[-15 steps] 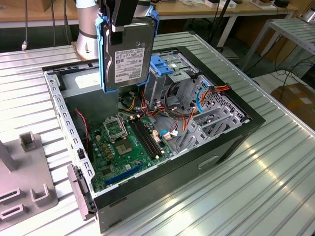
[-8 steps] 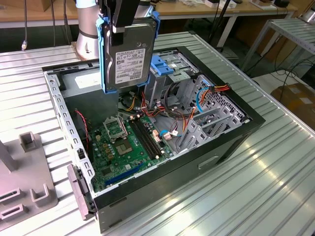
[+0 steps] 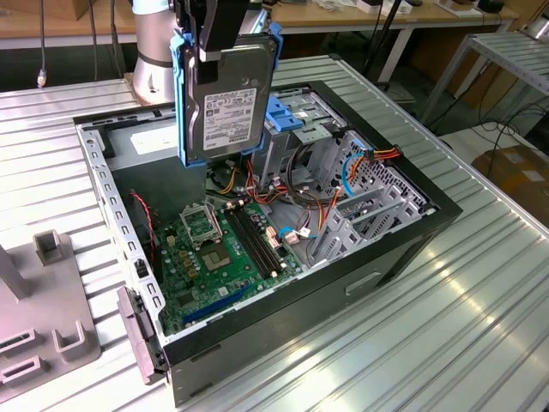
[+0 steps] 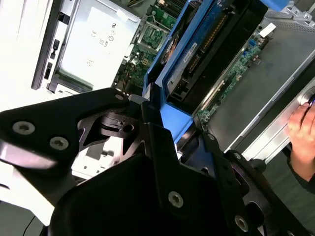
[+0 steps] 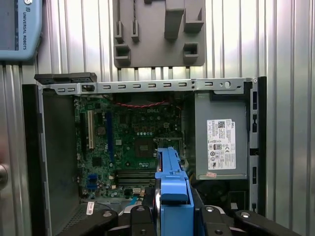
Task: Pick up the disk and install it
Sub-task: 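Insert the disk into the insertion slot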
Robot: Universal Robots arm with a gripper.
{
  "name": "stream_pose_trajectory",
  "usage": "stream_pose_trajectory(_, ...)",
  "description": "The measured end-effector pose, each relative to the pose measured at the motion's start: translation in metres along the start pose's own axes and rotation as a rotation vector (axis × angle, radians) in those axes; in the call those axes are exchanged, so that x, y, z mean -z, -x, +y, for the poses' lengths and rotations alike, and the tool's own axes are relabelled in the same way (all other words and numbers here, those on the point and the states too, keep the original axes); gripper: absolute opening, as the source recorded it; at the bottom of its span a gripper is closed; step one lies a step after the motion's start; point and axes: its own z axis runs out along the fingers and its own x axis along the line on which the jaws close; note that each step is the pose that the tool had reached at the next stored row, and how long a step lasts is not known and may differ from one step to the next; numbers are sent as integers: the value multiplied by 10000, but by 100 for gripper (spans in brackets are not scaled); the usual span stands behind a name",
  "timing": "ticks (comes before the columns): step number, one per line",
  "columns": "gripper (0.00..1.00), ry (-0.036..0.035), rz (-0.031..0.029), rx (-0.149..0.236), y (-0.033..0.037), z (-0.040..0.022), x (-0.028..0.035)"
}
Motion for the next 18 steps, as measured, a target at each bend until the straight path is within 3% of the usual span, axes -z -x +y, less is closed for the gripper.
stream_pose_trajectory(6, 37, 0, -1, 0, -47, -21, -3)
stream_pose_trajectory(18, 37, 0, 0, 1, -52, -32, -4)
